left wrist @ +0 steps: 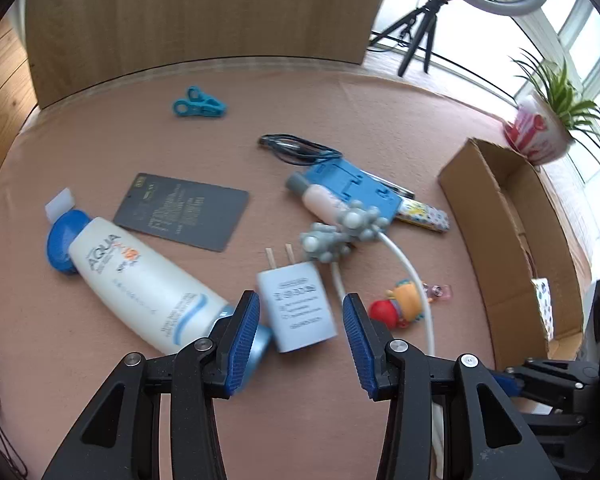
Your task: Organize objects
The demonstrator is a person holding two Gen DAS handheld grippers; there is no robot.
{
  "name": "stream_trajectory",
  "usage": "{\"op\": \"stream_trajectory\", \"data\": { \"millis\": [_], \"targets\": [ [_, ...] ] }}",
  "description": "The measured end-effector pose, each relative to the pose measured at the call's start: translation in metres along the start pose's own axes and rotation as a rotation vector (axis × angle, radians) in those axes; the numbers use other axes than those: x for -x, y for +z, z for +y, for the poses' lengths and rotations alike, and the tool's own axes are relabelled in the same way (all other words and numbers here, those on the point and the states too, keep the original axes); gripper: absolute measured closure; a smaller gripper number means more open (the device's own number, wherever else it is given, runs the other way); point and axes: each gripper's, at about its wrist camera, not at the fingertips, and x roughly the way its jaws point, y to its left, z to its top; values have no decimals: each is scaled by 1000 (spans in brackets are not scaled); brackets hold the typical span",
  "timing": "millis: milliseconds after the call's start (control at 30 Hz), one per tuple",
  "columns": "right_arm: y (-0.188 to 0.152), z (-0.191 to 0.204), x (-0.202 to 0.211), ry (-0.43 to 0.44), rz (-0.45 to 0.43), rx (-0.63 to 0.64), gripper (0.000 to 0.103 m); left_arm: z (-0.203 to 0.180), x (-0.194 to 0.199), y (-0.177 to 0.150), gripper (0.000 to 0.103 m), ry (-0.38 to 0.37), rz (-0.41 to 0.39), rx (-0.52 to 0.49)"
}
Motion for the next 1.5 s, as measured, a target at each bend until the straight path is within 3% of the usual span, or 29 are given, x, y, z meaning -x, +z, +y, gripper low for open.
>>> {"op": "stream_trajectory", "data": {
  "millis": [333, 467, 700, 1233, 1300, 1367, 1500],
  "targets": [
    [6, 7, -4, -43, -26, 52, 84, 5, 19, -23, 56, -52, -16, 0],
    [15, 6, -14, -101, -30, 60, 87, 4, 22, -27, 56, -65, -11, 7],
    [17, -1, -26, -58, -3, 26, 95, -9, 21, -30, 56, -111, 6, -10],
    [14, -8, -24, -24, -2, 9, 97, -28, -19, 17, 57, -142, 42, 17],
    [13, -9, -24, -22, -3, 10, 97, -28, -25, 23, 62, -140, 45, 15],
    [13, -8, -24, -21, -3, 10, 97, -27, -30, 25, 77, -160, 59, 18],
    [13, -8, -24, -21, -4, 11, 97, -25, -35, 22, 85, -175, 65, 31]
  ]
}}
